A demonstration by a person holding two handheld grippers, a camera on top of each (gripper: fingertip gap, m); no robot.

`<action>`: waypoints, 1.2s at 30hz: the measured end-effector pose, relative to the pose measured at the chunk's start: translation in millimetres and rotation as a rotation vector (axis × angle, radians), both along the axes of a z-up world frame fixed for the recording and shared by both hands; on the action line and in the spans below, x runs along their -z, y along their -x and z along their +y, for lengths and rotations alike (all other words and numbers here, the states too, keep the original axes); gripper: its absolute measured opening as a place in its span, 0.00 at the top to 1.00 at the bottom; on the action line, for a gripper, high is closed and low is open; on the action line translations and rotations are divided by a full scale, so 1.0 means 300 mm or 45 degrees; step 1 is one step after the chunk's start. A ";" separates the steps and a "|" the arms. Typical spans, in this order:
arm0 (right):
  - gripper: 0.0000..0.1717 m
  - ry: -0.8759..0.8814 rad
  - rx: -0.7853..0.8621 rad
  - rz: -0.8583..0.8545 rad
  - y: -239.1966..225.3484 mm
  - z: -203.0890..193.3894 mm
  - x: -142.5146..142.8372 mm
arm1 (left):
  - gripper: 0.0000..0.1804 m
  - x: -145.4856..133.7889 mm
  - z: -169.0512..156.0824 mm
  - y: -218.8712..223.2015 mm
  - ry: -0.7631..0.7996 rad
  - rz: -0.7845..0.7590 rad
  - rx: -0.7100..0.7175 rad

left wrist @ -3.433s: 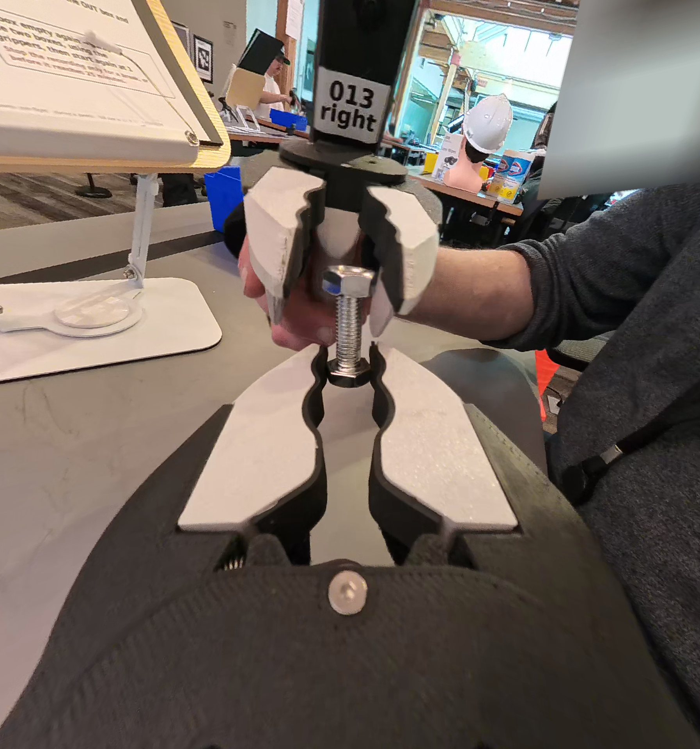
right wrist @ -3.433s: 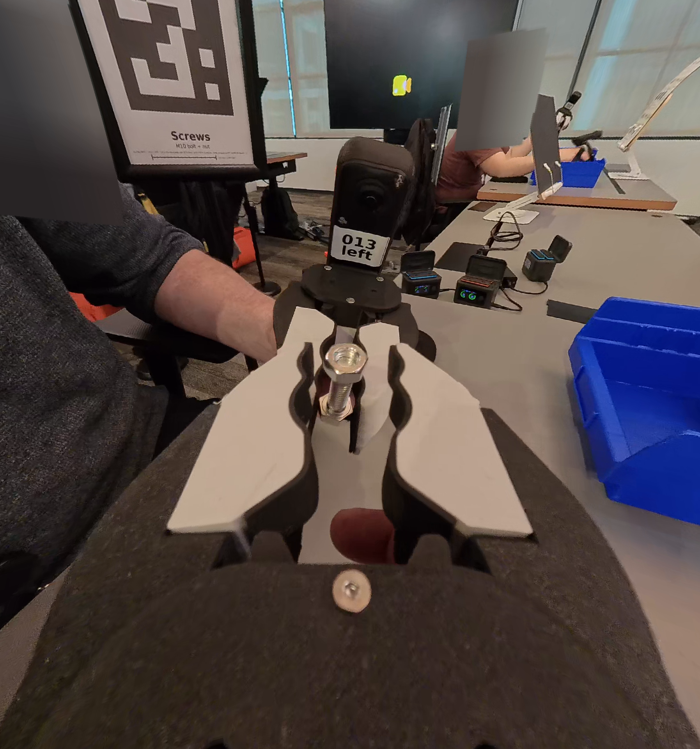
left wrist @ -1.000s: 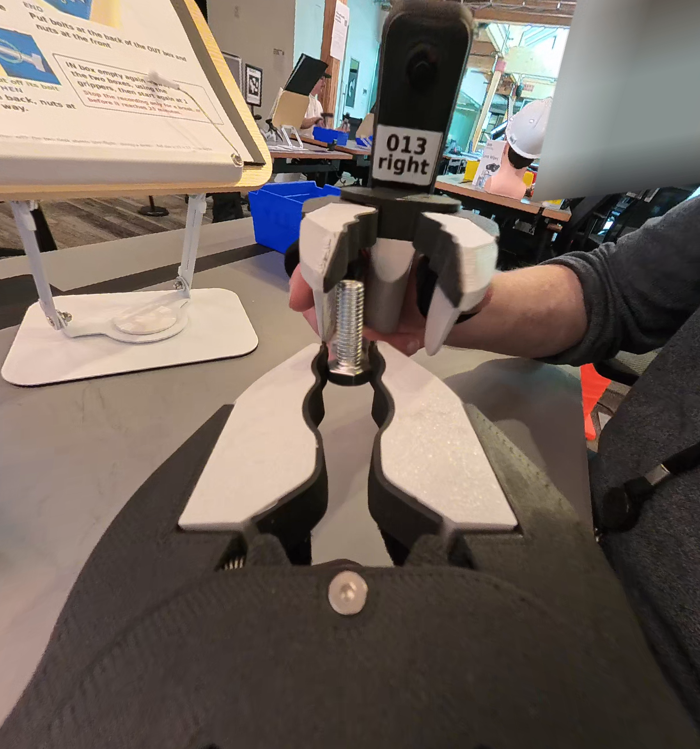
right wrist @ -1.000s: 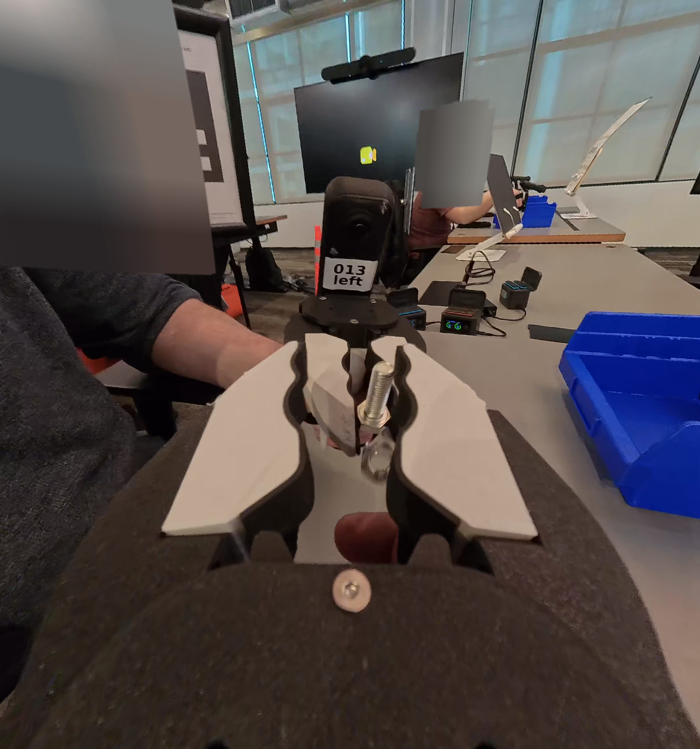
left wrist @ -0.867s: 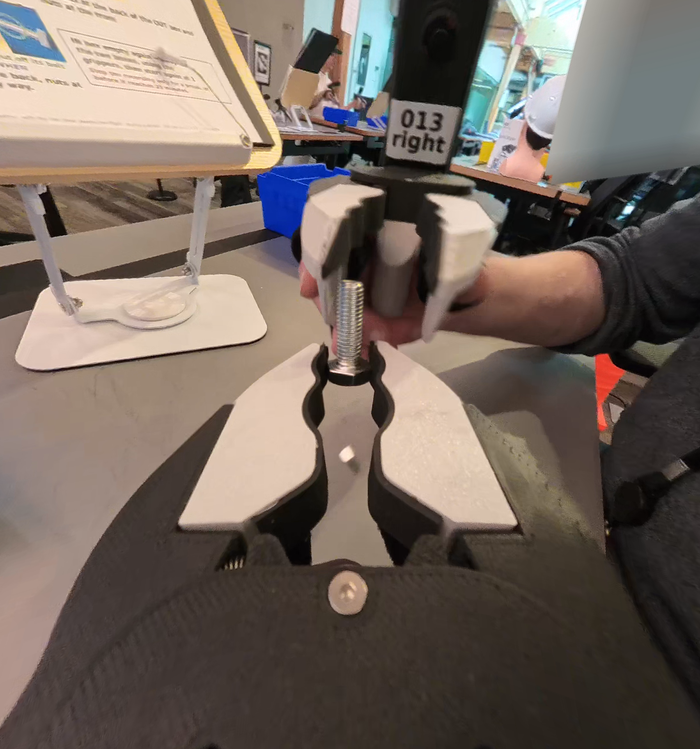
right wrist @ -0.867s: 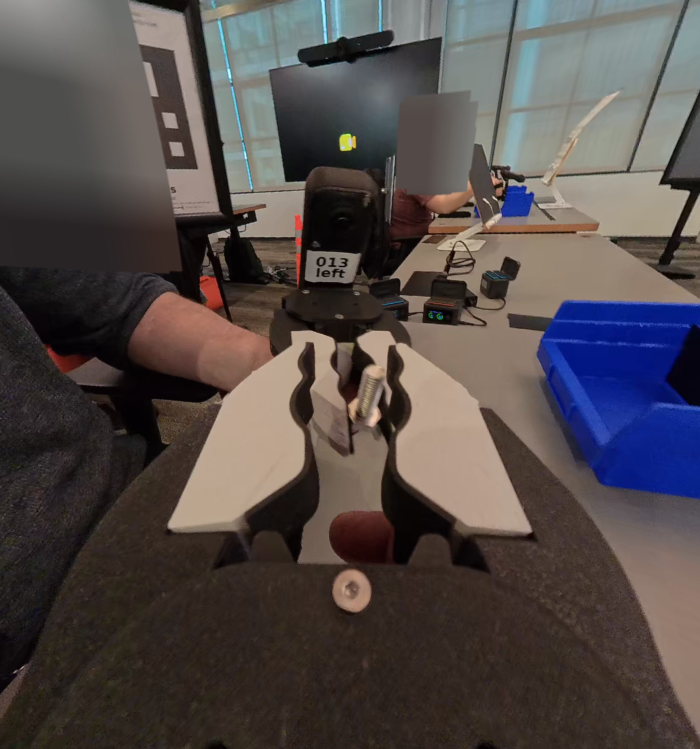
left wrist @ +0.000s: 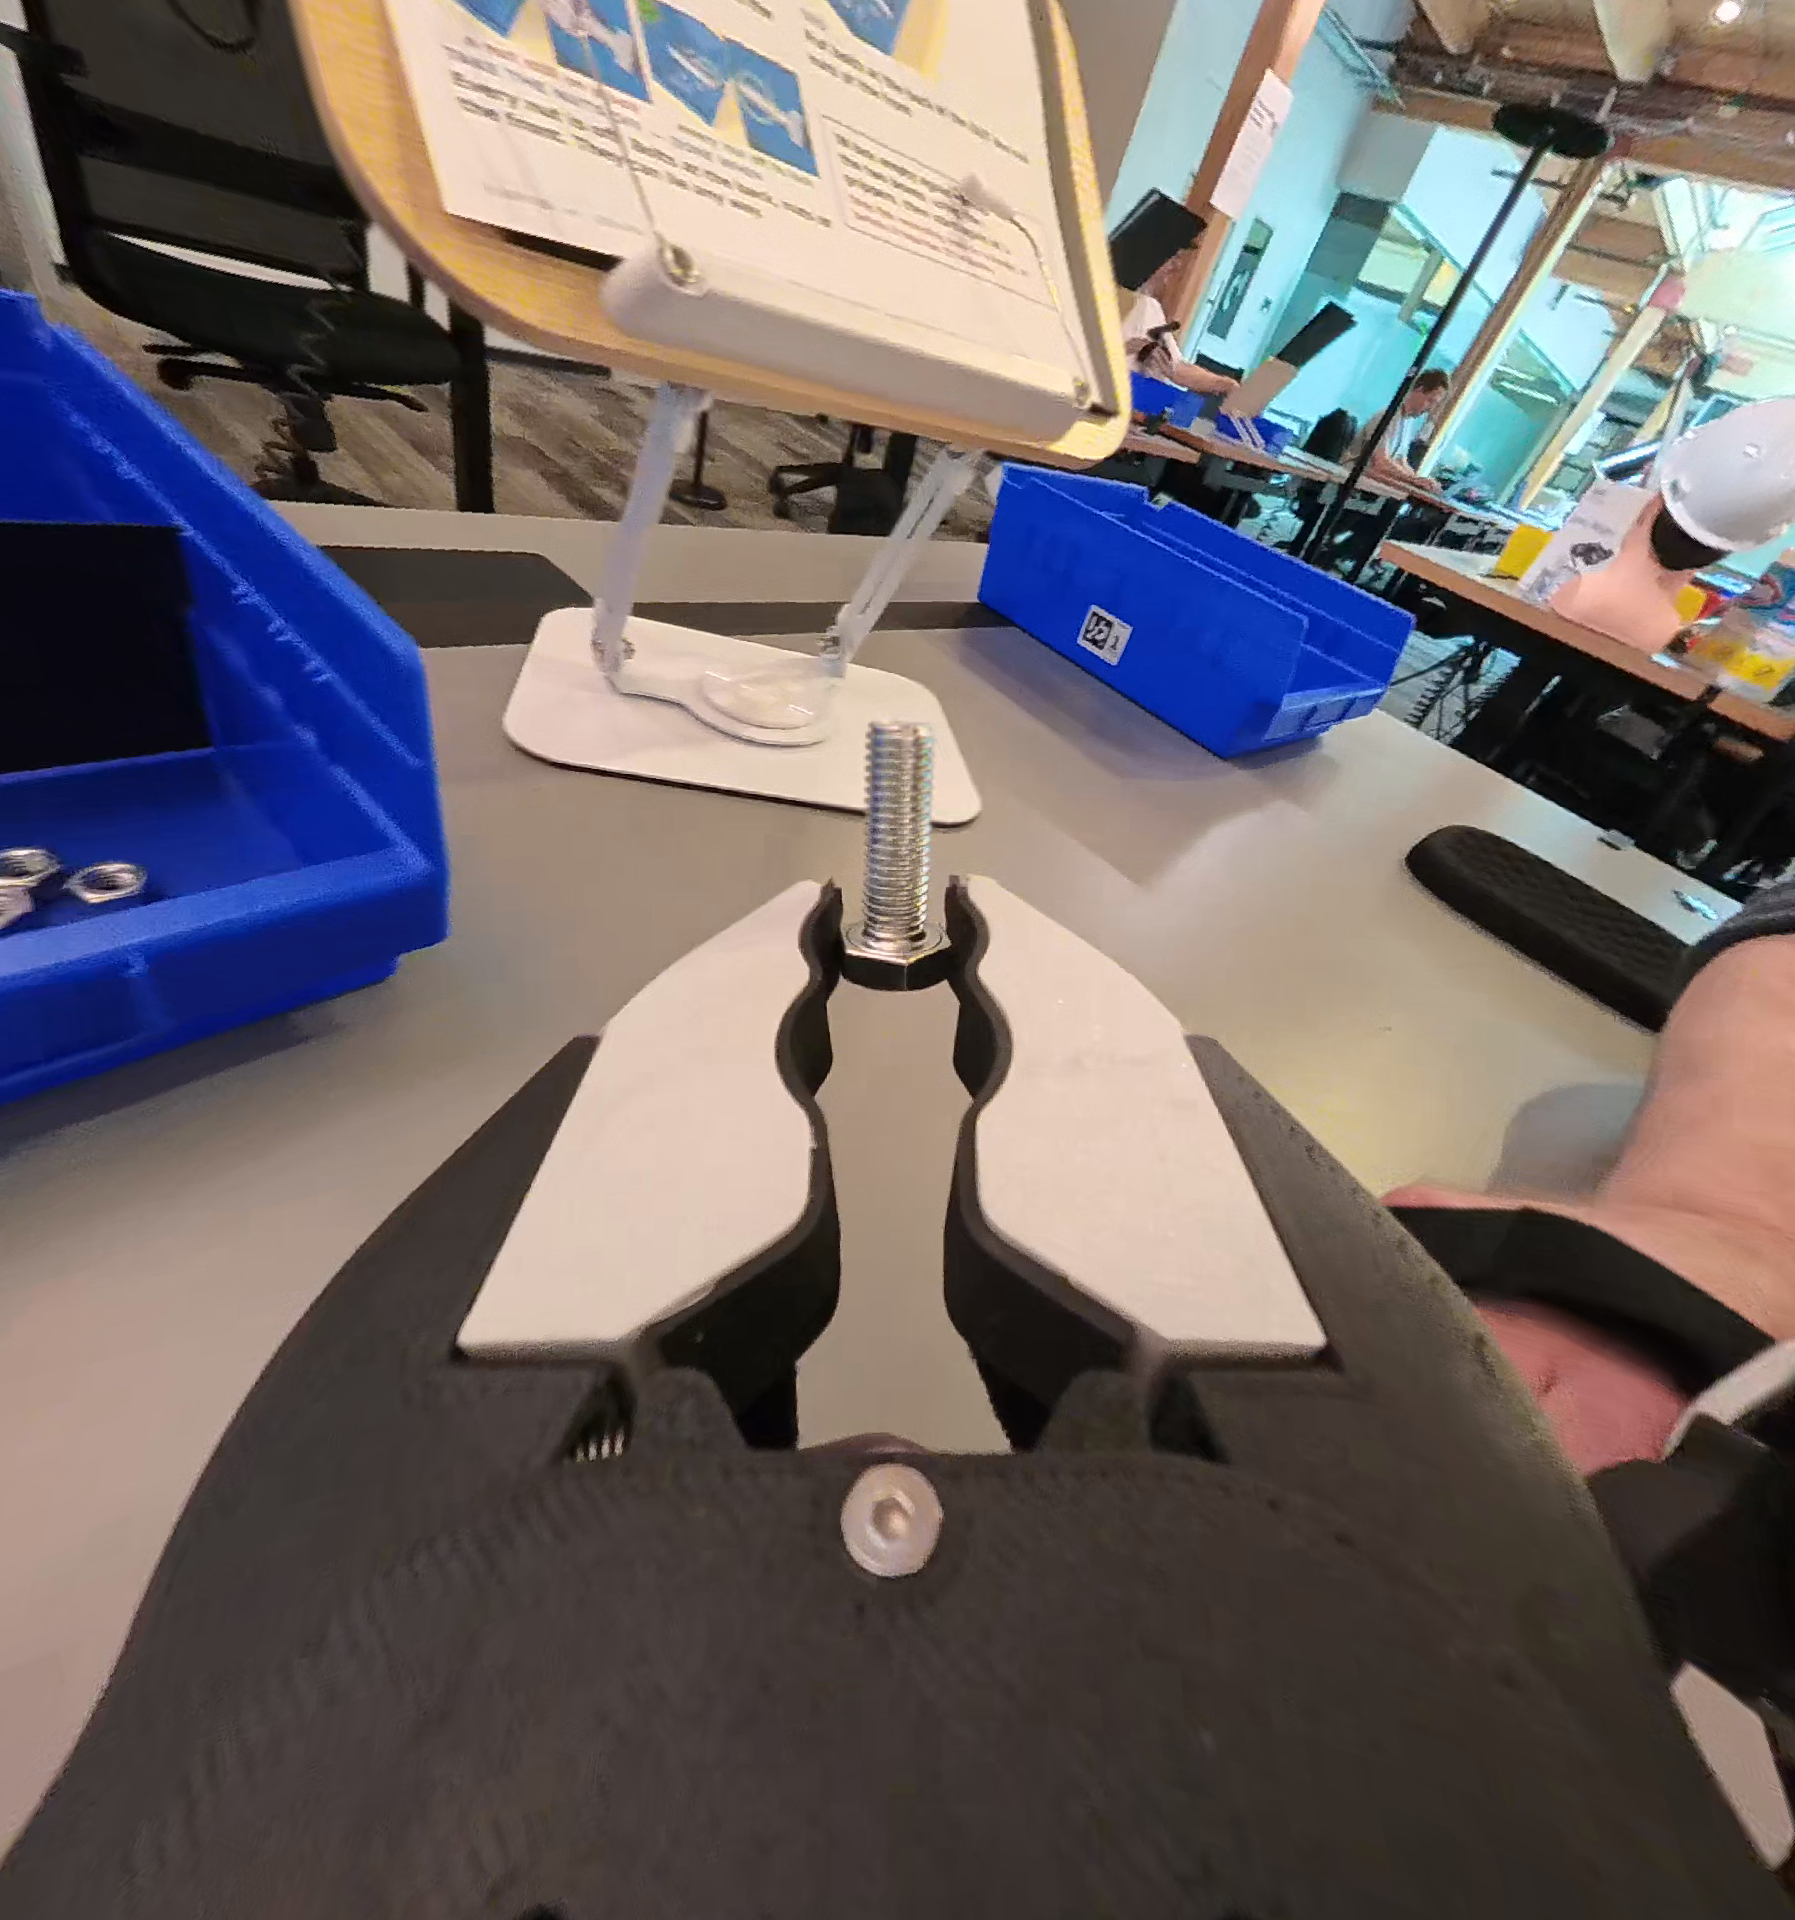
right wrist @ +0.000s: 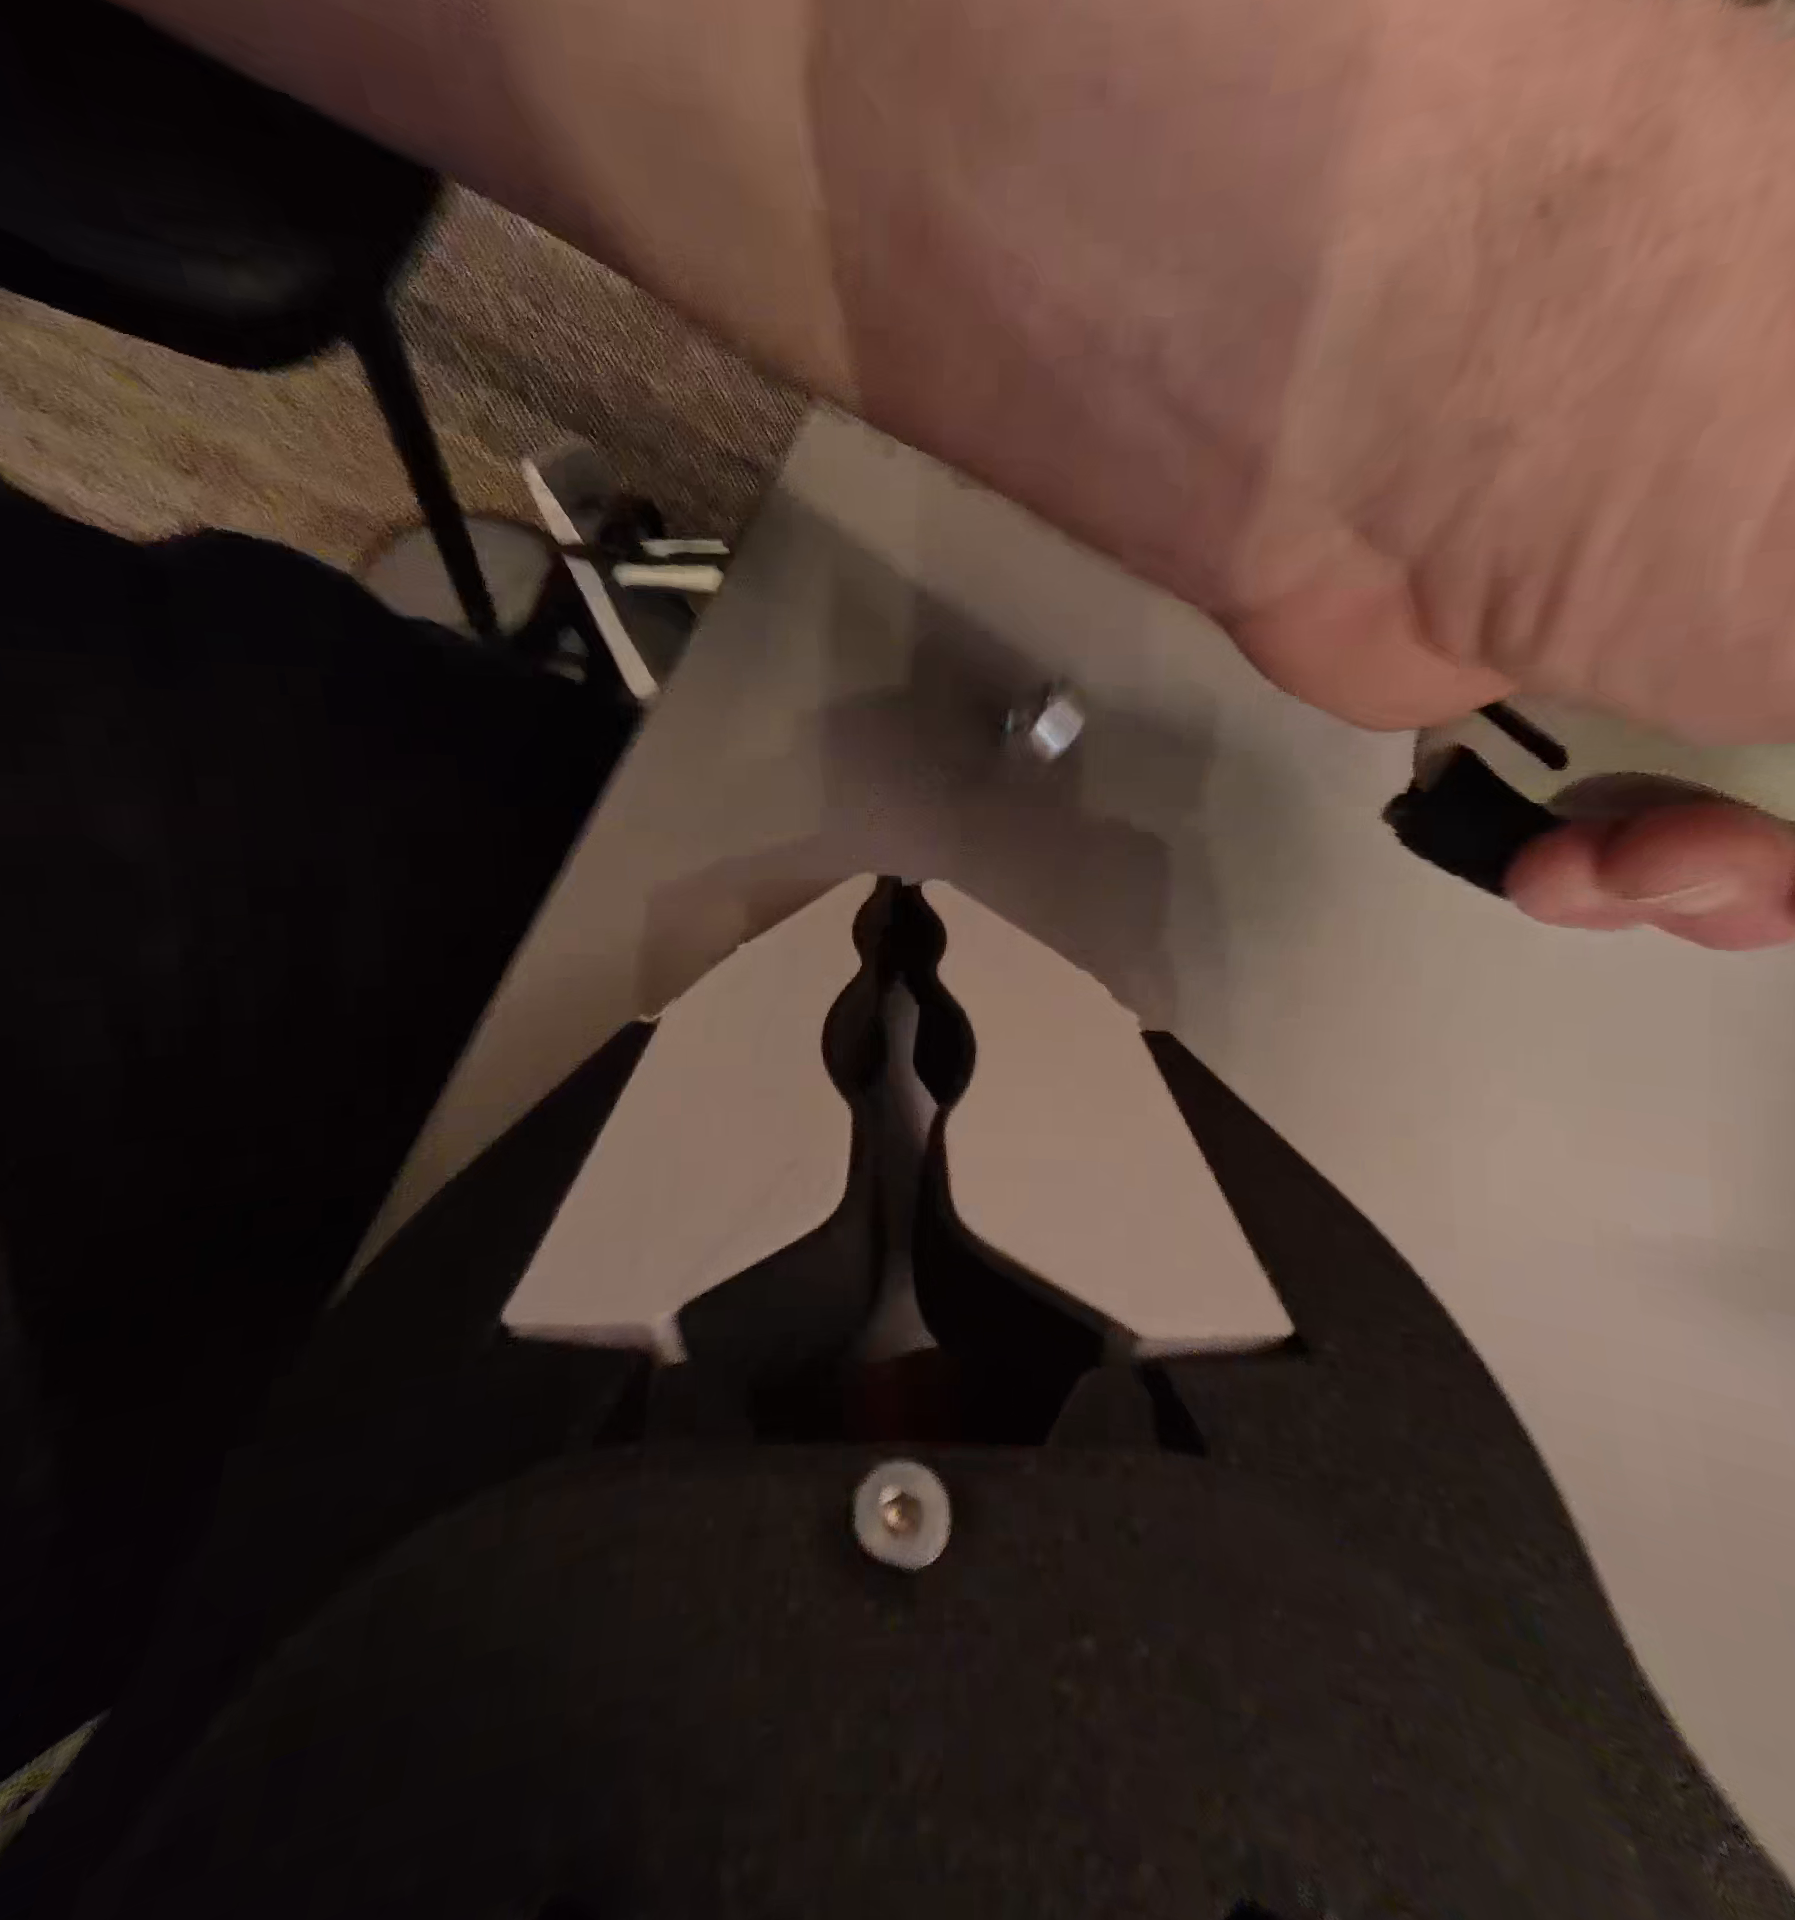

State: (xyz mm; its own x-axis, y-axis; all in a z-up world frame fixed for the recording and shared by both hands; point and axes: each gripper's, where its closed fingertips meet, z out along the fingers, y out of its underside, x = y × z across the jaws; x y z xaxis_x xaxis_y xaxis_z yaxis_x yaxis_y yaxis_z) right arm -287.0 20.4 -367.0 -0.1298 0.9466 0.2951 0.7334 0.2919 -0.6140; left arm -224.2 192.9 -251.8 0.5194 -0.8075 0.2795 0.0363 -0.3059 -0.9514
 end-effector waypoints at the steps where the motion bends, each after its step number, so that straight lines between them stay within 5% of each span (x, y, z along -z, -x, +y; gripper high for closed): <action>1: 1.00 -0.044 0.039 -0.012 0.008 0.039 0.000 | 0.90 0.004 0.009 0.014 -0.008 0.014 -0.013; 5: 1.00 0.047 0.192 0.006 -0.039 0.150 0.000 | 0.89 0.001 0.031 0.077 -0.016 0.014 -0.065; 9: 0.99 0.159 0.091 0.155 0.010 0.101 -0.054 | 0.89 -0.102 0.043 0.226 -0.036 -0.179 -0.121; 13: 0.75 0.244 0.001 0.210 0.114 0.079 -0.088 | 0.89 -0.198 0.028 0.364 -0.106 -0.253 -0.186; 17: 0.79 0.163 -0.056 0.136 0.198 0.070 -0.042 | 0.90 -0.197 0.018 0.409 -0.110 -0.252 -0.218; 25: 0.89 0.428 -0.206 -0.063 0.233 0.030 -0.003 | 0.90 -0.163 0.002 0.430 -0.087 -0.227 -0.211; 36: 0.82 0.414 -0.305 -0.073 0.191 0.028 -0.008 | 0.90 -0.146 -0.007 0.415 -0.078 -0.204 -0.196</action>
